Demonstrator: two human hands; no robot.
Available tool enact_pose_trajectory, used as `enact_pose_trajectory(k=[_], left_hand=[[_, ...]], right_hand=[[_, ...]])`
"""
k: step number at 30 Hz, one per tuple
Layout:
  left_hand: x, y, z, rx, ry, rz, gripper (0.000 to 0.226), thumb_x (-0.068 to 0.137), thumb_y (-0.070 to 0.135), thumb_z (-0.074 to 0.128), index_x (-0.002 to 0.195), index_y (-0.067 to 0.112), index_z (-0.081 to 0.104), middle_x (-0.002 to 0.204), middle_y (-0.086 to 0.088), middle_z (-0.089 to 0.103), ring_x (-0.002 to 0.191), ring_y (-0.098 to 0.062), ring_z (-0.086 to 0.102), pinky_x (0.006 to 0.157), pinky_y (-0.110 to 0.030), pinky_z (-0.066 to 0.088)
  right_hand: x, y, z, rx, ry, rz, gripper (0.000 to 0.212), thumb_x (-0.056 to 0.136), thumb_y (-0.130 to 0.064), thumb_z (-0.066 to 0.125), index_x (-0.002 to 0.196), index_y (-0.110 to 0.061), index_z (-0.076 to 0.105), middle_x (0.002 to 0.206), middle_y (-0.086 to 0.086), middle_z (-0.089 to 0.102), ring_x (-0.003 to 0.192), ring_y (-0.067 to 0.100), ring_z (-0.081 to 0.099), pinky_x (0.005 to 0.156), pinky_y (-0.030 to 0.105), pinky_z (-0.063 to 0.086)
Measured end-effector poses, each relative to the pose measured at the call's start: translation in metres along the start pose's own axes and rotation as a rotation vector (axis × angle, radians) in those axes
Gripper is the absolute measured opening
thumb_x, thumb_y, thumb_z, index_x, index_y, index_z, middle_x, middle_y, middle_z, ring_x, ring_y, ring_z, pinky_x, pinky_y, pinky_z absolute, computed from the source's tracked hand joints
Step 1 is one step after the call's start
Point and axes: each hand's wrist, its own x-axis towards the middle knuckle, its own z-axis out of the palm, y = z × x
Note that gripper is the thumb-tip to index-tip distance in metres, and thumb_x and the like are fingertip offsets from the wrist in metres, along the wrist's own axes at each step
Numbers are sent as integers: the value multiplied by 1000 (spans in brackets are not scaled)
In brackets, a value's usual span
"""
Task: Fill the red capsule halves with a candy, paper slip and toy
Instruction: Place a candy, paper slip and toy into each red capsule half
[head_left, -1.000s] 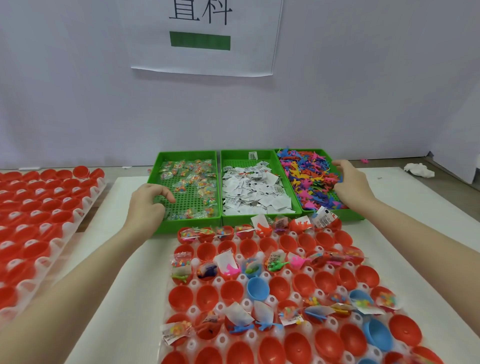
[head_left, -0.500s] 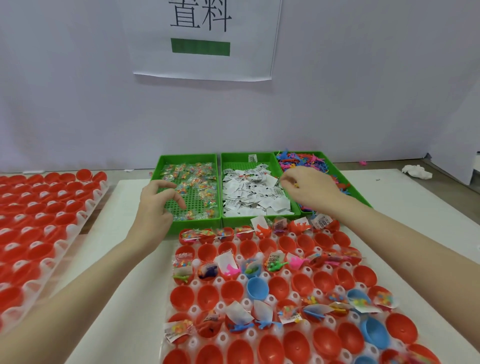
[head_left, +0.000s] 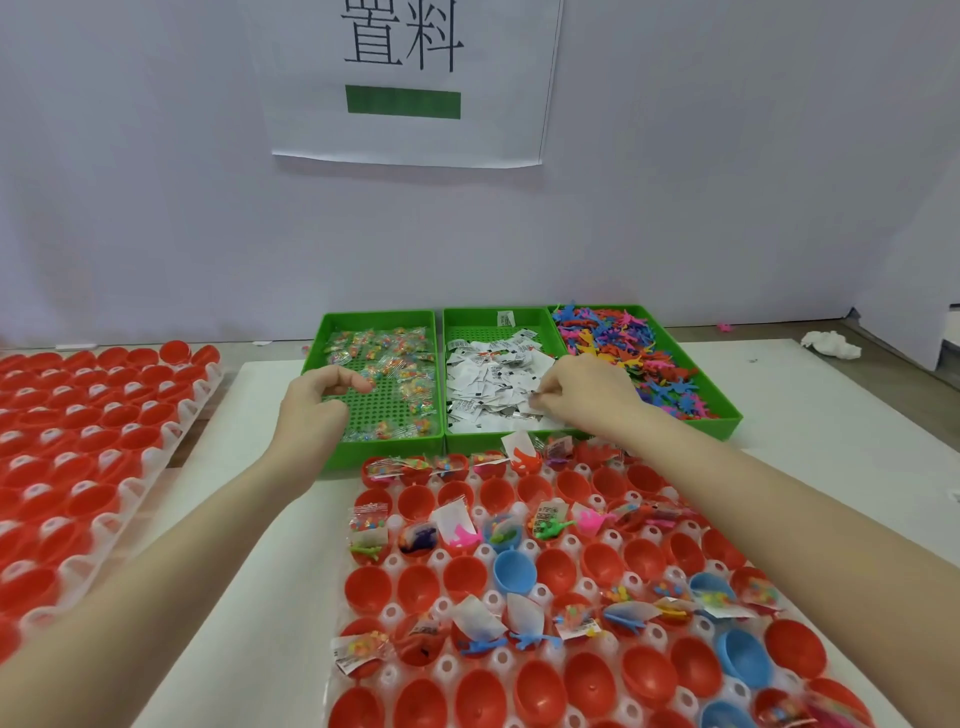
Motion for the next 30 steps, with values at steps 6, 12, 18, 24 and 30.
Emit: enact_pose_trajectory(k=[6, 12, 18, 24, 30], left_hand=[[-10, 12, 2, -125, -50, -41, 41, 82, -20, 43, 77, 17, 60, 86, 3, 60, 92, -15, 56, 84, -27, 42], [-31, 38, 15, -416, -141, -47, 36, 79, -8, 63, 93, 25, 60, 102, 1, 67, 96, -15, 66, 87, -31, 47], [-49, 57, 31, -614, -192, -139, 35, 73, -7, 65, 97, 18, 58, 83, 4, 73, 90, -14, 69, 76, -21, 55], [-66, 62, 31, -388, -199, -51, 38, 70, 3, 75, 96, 27, 60, 91, 7, 69, 85, -9, 68, 73, -22, 54], [-98, 83, 26, -291, -342, 67, 32, 66, -2, 76, 91, 16, 68, 74, 1, 73, 67, -7, 69, 57, -13, 51]], right_hand=[[-4, 4, -10, 413, 190, -7, 12, 85, -20, 65, 86, -13, 74, 85, -2, 71, 77, 12, 62, 78, 34, 52], [-13, -4, -20, 903, 286, 41, 10, 71, -21, 79, 67, -25, 70, 63, -15, 65, 64, -11, 59, 62, 1, 40], [-9, -11, -21, 786, 197, 68, 16, 87, -23, 64, 92, -11, 73, 88, -8, 65, 77, -4, 51, 80, 17, 34], [-33, -13, -43, 1018, 285, 29, 15, 71, -12, 78, 78, -17, 66, 66, -12, 66, 62, -2, 61, 67, 14, 48], [-88, -31, -79, 842, -53, -332, 15, 66, -13, 81, 79, -16, 73, 69, 1, 71, 46, -1, 51, 47, 11, 38]])
